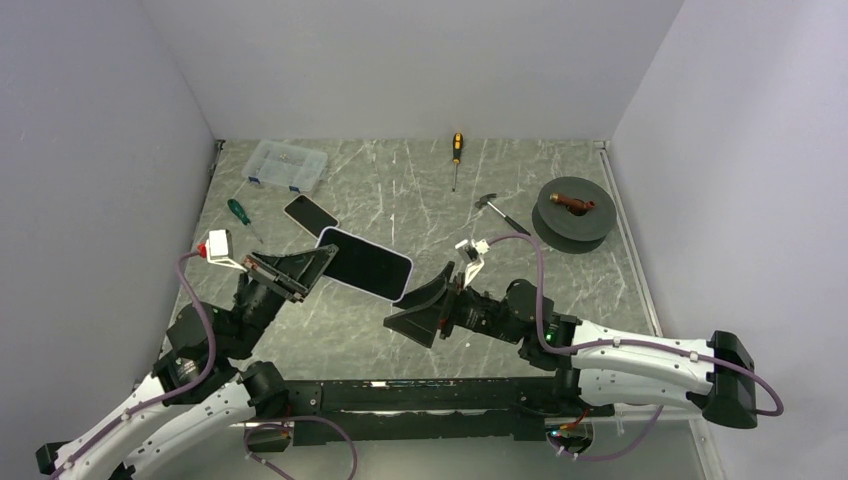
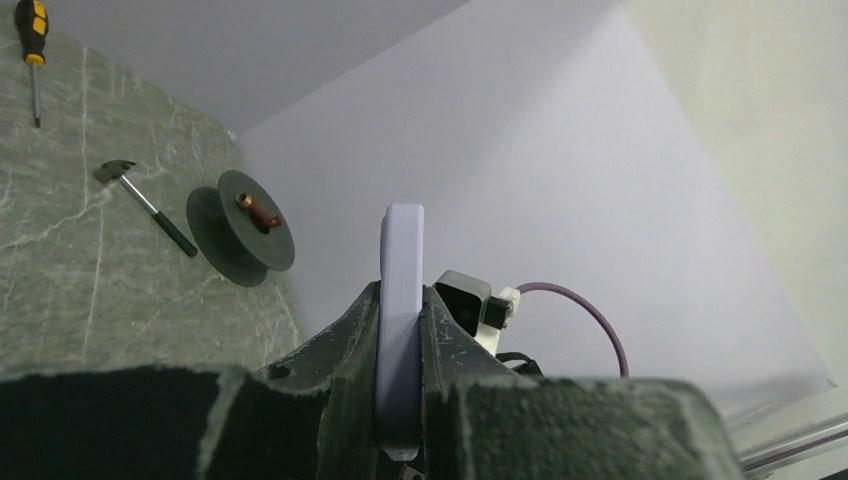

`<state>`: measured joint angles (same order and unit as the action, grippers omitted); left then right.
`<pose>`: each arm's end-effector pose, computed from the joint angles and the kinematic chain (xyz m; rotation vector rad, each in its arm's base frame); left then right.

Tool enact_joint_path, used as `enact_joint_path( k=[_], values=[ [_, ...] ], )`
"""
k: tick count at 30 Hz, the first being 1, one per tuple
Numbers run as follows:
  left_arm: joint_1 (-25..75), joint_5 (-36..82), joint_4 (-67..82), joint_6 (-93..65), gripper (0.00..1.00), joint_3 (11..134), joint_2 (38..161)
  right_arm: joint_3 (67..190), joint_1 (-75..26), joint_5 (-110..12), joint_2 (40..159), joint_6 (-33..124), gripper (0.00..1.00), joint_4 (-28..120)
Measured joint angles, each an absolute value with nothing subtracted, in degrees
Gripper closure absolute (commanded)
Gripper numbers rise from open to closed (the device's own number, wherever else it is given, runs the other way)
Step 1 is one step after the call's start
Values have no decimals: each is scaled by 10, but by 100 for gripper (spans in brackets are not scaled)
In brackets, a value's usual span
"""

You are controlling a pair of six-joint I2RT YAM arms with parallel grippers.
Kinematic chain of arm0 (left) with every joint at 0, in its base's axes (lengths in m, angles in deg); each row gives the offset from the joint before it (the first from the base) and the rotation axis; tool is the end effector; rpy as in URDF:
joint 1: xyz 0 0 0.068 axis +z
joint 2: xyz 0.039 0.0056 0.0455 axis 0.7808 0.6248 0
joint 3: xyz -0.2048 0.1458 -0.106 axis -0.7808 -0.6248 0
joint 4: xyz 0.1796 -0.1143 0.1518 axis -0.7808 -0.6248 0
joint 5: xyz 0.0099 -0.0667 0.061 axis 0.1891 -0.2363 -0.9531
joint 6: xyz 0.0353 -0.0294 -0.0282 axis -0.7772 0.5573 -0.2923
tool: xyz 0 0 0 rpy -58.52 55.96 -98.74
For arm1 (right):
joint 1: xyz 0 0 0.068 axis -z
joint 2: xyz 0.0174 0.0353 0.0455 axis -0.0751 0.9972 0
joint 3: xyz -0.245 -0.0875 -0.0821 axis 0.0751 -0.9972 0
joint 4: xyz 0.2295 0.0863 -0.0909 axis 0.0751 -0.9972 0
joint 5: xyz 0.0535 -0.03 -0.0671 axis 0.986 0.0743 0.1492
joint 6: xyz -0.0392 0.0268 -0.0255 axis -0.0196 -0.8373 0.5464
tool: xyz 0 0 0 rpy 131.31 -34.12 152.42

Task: Take the phone out of the phone case
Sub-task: Remove the phone case from the phone.

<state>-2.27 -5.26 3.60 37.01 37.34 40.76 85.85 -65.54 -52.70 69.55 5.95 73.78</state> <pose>0.0574 -0.0571 0.3634 -0.4465 1.3669 -1.4905 0.0720 0.2027 0.3152 -0.4001 1.6137 1.6703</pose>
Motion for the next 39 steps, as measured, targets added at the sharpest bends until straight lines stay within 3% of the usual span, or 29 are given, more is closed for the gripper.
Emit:
enact_joint_path(
  k=[9,24,39],
  values=[
    [-23,-57,34,400,100,373,415,854,-659,-552,698,88,43,820],
    [-23,-59,36,428,100,373,426,854,-659,-574,730,89,51,870],
    [-23,-59,36,436,100,373,418,856,-660,-555,738,88,75,888]
  ],
)
